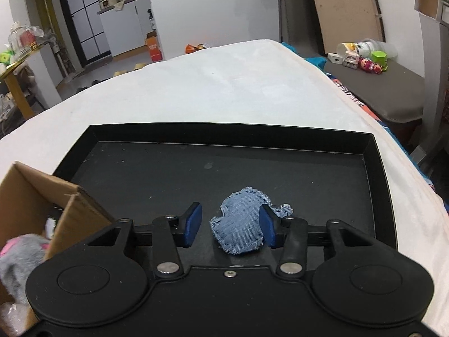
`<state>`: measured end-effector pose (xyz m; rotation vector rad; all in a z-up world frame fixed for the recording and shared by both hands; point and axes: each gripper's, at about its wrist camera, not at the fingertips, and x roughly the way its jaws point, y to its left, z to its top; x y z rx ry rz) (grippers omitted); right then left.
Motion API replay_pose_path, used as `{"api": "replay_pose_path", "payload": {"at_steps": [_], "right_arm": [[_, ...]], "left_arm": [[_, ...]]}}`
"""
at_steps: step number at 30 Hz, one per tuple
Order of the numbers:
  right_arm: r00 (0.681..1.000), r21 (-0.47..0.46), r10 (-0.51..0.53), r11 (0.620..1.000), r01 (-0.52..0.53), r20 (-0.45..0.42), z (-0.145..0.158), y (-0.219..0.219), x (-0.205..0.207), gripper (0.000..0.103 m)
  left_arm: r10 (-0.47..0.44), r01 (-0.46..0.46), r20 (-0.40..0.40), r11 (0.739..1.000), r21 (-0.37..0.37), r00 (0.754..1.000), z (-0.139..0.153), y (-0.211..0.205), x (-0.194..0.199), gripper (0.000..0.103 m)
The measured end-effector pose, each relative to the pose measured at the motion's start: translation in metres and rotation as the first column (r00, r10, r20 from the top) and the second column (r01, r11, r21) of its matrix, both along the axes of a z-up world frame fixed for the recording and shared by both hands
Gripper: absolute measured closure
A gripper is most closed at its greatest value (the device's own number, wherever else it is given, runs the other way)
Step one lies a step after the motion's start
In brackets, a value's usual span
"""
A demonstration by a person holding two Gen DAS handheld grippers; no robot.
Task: Organize soft objects
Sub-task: 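Grasp the blue denim cloth plush with the right tool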
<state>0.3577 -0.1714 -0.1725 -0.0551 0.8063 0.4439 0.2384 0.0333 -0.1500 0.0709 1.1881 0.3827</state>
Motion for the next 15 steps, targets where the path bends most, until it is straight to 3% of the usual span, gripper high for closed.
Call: {"api": "replay_pose_path", "payload": {"at_steps": [7, 11, 12, 15], "right_arm": [[0.998, -0.083, 0.043, 0.996, -0.039, 0.043, -0.009, 0.011, -0.001, 0.055], [0.999, -0.143, 0.043, 0.989, -0.040, 0.018, -0.023, 0.012, -0.002, 0.067], [0.998, -0.163, 0.050, 0.986, -0.045, 0.031, -0.026, 0.013, -0.005, 0.074], [0.996, -0.213, 0.071, 0.975, -0.057, 0.055, -0.027, 0.015, -0.009, 0.080]], "left_arm": [[0.006, -0.005, -0.027, 1.000, 0.015, 1.000, -0.011, 0.002, 0.001, 0.070], [0.014, -0.014, -0.033, 1.000, 0.019, 0.999, -0.015, 0.000, -0.001, 0.070], [0.016, -0.015, -0.032, 1.000, 0.023, 0.999, -0.015, 0.000, -0.002, 0.070], [0.021, -0.020, -0.038, 0.999, 0.028, 0.999, -0.017, -0.004, -0.005, 0.070]]}}
